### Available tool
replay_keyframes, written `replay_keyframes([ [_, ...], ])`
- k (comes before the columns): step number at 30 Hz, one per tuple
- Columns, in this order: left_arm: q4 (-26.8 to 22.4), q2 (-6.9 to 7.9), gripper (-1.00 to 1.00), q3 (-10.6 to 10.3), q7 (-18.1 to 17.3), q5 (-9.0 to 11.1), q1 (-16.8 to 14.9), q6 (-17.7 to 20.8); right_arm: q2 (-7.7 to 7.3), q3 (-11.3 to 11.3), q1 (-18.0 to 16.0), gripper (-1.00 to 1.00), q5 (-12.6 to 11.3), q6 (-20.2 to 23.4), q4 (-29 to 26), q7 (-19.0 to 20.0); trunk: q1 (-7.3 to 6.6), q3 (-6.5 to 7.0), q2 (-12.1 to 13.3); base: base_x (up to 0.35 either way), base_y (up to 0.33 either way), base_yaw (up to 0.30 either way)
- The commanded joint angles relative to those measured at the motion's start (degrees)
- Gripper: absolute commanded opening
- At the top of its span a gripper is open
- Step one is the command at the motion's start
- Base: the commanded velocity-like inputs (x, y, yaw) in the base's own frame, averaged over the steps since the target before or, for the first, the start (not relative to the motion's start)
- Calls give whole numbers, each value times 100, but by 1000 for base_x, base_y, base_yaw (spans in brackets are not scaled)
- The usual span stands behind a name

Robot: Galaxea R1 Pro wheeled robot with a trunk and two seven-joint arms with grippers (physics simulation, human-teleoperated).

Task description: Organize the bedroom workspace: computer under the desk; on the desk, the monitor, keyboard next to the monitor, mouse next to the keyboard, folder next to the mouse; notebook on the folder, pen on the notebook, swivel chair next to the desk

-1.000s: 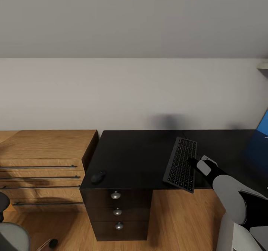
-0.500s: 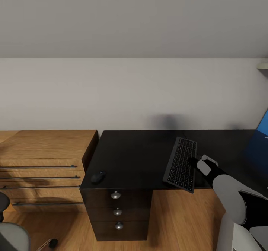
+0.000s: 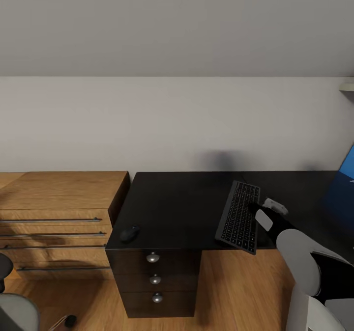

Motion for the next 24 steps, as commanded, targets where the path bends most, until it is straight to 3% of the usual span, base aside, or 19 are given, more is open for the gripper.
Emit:
replay_keyframes([
  [1, -1, -1, 100, 25, 40, -58, -1, -10, 31, 28, 1, 100, 34, 6, -46, -59, 0, -6, -3, 0, 0, 0],
  [7, -1, 6, 100, 25, 37, -58, 1, -10, 337, 32, 94, 100, 537, -87, -629, -403, 0, -6, -3, 0, 0, 0],
  [8, -1, 6, 100, 25, 36, -58, 0, -10, 482, 33, 262, 100, 739, -87, -1012, -592, 0, -6, -3, 0, 0, 0],
  [12, -1, 7, 100, 25, 35, -58, 0, -10, 673, 42, 608, 100, 1055, -62, -1573, -823, 0, -6, -3, 0, 0, 0],
  [21, -1, 7, 100, 25, 30, -61, 1, -10, 1052, 242, 872, 100, 1790, -47, -1911, -929, 0, -6, -3, 0, 0, 0],
  [24, -1, 7, 100, 25, 23, -64, 1, -10, 1114, 282, 900, 100, 1937, -46, -1924, -933, 0, -6, -3, 0, 0, 0],
])
